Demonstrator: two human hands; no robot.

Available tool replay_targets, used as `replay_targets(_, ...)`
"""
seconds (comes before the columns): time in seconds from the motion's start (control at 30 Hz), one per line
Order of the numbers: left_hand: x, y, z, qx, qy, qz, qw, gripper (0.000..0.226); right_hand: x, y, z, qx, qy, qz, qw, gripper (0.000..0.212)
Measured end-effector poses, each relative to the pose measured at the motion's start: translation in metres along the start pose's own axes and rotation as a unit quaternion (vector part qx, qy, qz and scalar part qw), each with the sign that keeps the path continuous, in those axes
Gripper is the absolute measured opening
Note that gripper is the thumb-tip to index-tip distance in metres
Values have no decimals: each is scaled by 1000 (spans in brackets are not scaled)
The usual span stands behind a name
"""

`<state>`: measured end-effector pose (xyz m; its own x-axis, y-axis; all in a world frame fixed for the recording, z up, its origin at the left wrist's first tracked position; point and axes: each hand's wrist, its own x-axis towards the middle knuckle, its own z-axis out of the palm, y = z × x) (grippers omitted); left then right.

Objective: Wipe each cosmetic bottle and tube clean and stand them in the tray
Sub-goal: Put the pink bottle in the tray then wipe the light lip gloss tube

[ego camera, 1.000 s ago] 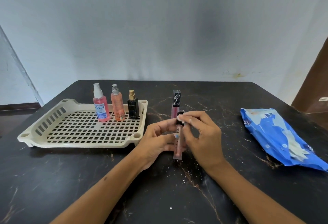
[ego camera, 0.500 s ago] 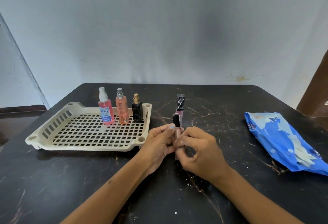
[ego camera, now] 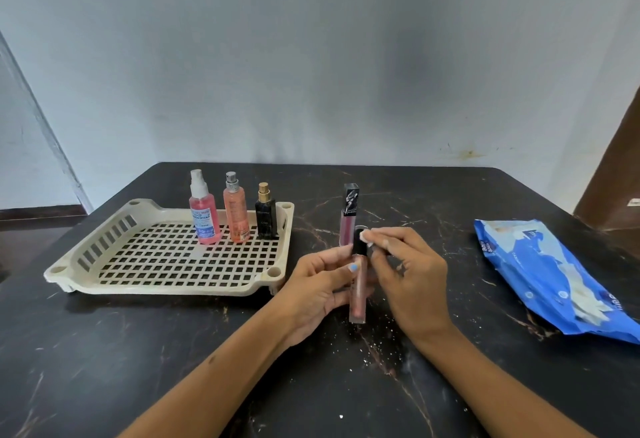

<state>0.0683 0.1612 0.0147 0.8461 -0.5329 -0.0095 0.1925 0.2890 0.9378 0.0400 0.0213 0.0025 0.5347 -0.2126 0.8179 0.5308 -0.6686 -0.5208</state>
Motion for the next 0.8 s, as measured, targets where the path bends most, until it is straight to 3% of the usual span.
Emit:
replay_targets(0.07,-1,2,3,-10,25,21,999,23,-2,-5,3,0,-17,-22,1000,23)
replay_targets(0.23,-5,8,9,-28,56,35,997,33,-7,-12,6,7,-35,-98,995,19)
replay_targets(0.37,-7,12,11,-29,64,62,996,14,-9,-16,6,-5,-71,-161,984,12)
replay_targets(0.5,-8,22,10,-86,88,102,987,32,-12,-24,6,-10,-100,-210,973,8)
replay_targets(0.63,-10,28,11,-135,96,111,980,36,-13,-25,8,-2,-89,-204,975,10)
replay_targets(0.8,-11,19,13,-91,33,31,995,23,-8,-18,5,18,-17,-109,994,14)
